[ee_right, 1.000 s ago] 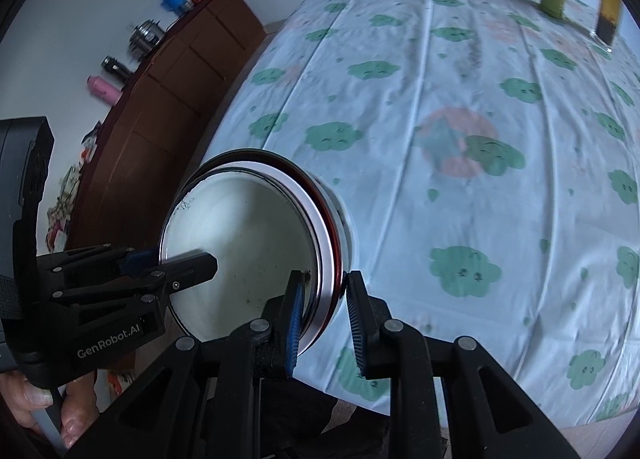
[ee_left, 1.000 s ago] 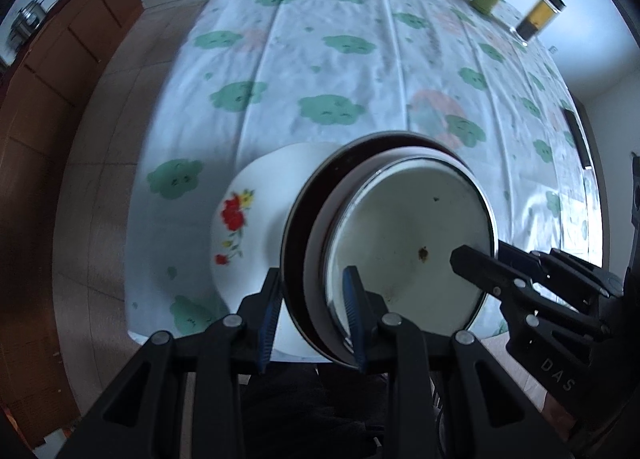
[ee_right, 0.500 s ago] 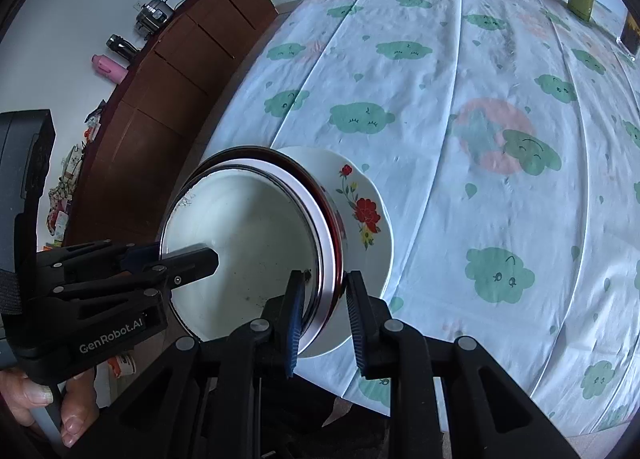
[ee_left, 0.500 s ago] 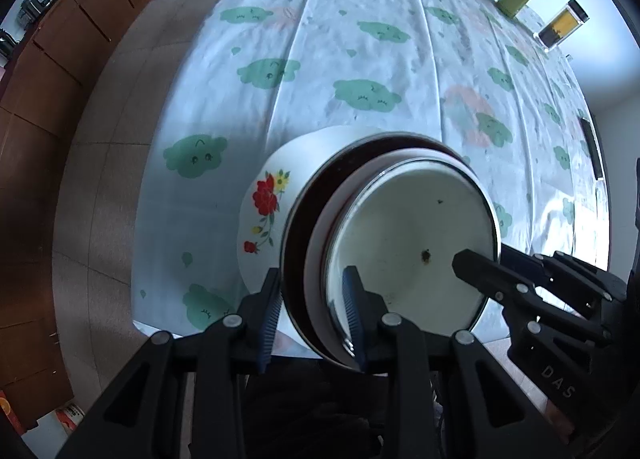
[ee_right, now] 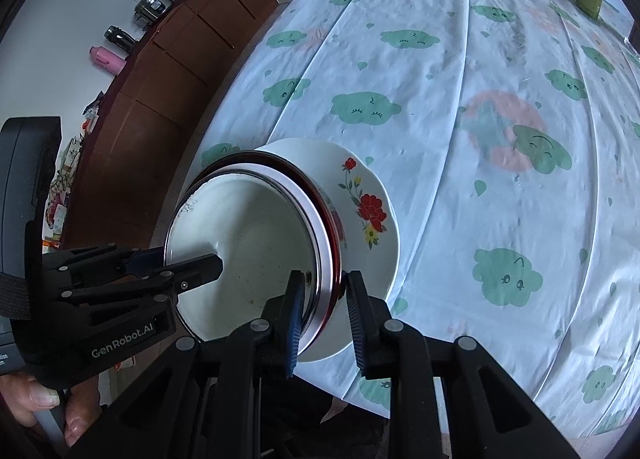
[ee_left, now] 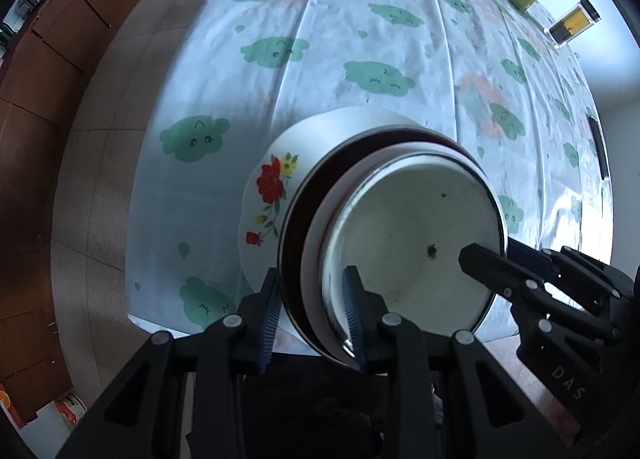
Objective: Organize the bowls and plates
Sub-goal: 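Lower the bowl stack onto the red-flower plate with the left tool, then open the left tool and raise it away from the bowls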
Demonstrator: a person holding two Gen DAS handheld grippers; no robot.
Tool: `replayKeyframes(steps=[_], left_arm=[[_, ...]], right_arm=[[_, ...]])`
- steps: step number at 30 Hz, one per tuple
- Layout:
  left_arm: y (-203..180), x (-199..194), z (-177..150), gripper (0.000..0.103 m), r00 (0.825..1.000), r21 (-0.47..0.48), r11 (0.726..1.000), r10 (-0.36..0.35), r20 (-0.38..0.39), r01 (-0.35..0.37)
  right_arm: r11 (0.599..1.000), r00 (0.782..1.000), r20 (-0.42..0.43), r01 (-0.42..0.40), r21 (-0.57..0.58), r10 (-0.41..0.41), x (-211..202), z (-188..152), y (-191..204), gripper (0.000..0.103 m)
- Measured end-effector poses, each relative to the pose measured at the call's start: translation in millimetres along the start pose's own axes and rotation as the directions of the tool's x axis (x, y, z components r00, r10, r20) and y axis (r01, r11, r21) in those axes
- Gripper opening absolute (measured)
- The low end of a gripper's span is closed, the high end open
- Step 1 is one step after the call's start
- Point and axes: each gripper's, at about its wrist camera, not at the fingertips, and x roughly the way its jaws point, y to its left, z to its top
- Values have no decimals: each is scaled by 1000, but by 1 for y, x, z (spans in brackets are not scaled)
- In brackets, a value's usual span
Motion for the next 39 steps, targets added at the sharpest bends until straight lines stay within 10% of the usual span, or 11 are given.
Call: replayKeyframes(steps=[28,39], left_arm=[[7,13,4,36,999,-16,999,-36,-4,36],[5,-14,1,53,987,19,998,60,151,-63]], right_arm=[[1000,1000,25,19,-23,-18,8,4,4,30],[988,984,157,98,-122,-79,-15,-3,19,48]])
